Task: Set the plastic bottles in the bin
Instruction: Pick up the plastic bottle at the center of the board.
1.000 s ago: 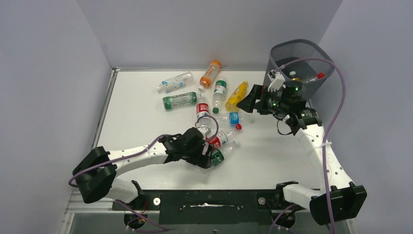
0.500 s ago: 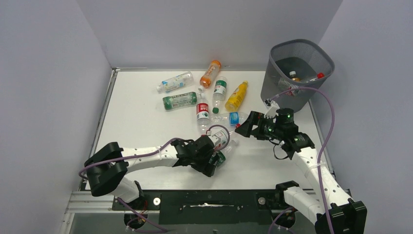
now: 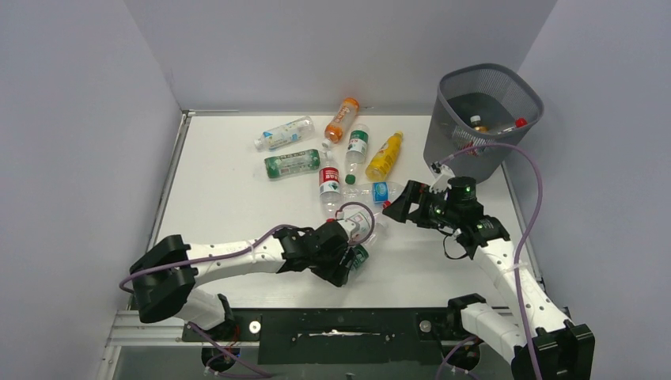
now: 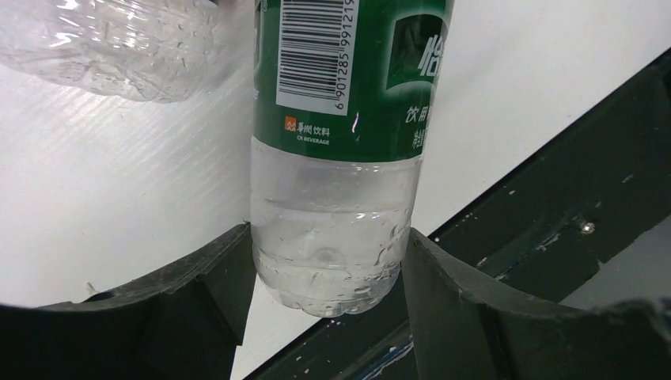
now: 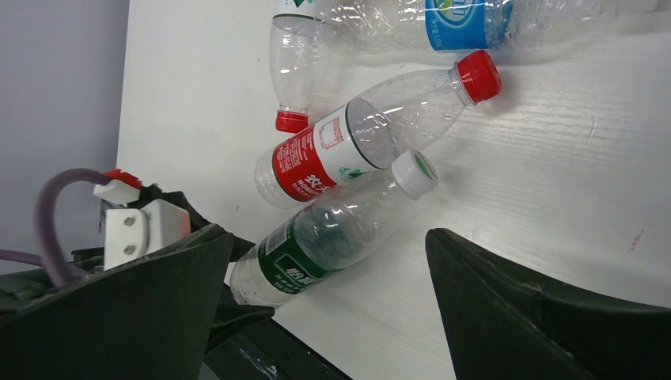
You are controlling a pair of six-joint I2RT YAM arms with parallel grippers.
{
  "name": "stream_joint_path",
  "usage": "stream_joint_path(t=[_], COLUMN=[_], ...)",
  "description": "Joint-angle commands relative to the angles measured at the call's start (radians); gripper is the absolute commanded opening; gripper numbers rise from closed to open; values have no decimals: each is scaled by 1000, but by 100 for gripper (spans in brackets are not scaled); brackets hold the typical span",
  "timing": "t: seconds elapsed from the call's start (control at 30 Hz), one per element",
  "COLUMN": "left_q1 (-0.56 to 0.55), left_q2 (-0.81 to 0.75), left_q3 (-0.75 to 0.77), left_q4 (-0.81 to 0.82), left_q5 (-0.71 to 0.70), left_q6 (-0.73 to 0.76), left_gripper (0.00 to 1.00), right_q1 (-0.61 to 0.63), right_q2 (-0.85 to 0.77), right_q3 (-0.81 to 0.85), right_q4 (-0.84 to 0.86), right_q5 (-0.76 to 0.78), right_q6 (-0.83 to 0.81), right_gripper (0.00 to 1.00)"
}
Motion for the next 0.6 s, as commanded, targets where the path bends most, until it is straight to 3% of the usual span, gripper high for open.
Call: stream_joint_path(t=[0.0,0.57], left_q1=[-5,-5], left_q2=[-89,-191], left_q3=[44,106], left_q4=[25,29], left_q5=[-17,-80], left_q6=[-16,-7], left_gripper=[47,46], right_q1=[8,31], right_q2=[20,73], right_q3=[41,37], right_q4=[66,196], right_q5=[-23,-173], right_q6=[20,120], right_gripper=[99,100])
